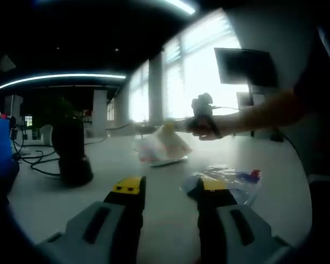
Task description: Clip sheet goods on table flip sheet goods clip sheet goods scan sheet goods put sheet goods back to table
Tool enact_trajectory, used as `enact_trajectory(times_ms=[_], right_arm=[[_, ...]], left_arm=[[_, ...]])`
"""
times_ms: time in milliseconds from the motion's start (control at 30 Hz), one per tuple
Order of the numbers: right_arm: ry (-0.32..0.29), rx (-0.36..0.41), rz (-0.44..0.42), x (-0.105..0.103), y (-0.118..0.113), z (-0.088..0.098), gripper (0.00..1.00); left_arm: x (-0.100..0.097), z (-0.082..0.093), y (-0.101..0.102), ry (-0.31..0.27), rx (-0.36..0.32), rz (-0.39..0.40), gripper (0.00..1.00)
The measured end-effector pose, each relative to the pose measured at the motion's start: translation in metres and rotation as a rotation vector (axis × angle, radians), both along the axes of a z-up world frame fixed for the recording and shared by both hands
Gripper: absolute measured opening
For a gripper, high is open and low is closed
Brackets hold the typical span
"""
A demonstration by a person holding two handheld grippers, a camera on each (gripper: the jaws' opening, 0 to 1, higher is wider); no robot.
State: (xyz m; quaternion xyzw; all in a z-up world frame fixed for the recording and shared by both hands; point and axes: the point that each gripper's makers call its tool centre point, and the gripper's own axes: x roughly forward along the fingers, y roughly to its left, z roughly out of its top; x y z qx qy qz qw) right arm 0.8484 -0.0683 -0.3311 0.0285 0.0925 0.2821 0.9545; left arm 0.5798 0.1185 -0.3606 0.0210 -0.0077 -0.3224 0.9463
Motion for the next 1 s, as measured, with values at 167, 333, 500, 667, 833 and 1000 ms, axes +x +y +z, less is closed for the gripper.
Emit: enact_trajectory(times_ms=[167,333,500,667,833,1000], right_arm=[[-0.023,-0.049,0.009,0.001,0.001,-0.003,0.0],[-0.012,-0.072,0.006,0.005,-0.004,-0.013,0.0],[0.003,-0.095,-0.008,0.011,-0.009,-0.025,0.0],[0.014,-0.11,-0.01,0.013,-0.014,-0.033,0.0],[0.026,-0.118,-0.007,0.015,-0.016,-0.042,0.0],[0.029,-0.155,0.009,0.016,-0.016,-0.05,0.0]], left_arm=[[0.0,-0.001,-0.001,0.001,0.005,-0.003,0.31],[0.0,-0.001,-0.001,0.002,0.009,-0.003,0.31],[0.0,-0.002,0.0,0.001,0.012,0.002,0.31],[0.0,-0.002,0.0,0.003,0.013,0.002,0.31],[0.0,-0.001,-0.001,0.003,0.009,0.0,0.31],[0.0,-0.002,-0.001,0.004,0.011,0.001,0.31]])
